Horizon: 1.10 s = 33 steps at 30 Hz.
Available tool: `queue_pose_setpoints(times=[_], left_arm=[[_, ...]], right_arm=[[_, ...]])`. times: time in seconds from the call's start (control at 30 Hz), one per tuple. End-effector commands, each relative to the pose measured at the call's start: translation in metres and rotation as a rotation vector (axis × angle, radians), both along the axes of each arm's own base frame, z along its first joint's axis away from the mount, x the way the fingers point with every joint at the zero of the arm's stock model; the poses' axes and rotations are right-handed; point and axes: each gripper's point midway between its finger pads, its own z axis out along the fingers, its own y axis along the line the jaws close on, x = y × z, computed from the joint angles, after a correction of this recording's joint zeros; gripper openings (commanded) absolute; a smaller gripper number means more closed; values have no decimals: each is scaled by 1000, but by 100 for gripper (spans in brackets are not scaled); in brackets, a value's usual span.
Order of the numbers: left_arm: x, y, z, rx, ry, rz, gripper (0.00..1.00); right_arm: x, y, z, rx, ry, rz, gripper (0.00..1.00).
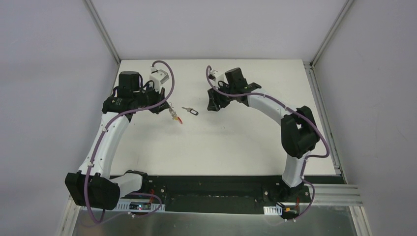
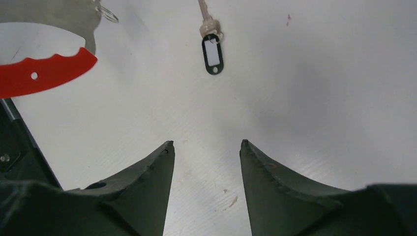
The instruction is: Put the keys on the keyring
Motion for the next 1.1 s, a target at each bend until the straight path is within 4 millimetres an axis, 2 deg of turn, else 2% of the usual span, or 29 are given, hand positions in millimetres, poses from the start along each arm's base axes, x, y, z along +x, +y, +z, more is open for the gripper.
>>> queue_pose_setpoints(times=[0.0, 0.13, 0.17, 0.4, 0.63, 1.07], left_arm=[[8, -3, 31, -37, -92, 1, 0], [-1, 3, 26, -10, -86, 22, 0], [-3, 5, 24, -3, -84, 25, 0], [-21, 17, 10, 63, -70, 47, 0], [-29, 22, -1, 99, -47, 42, 0], [-31, 21, -3, 99, -43, 28, 0]], right_arm=[[7, 36, 8, -55, -145, 150, 55], [26, 63, -14, -127, -191, 191, 57], [29, 68, -27, -155, -192, 203, 57], [46, 90, -56, -254, -268, 266, 60], [48, 107, -68, -260, -271, 302, 60], [47, 113, -85, -281, -264, 316, 57]])
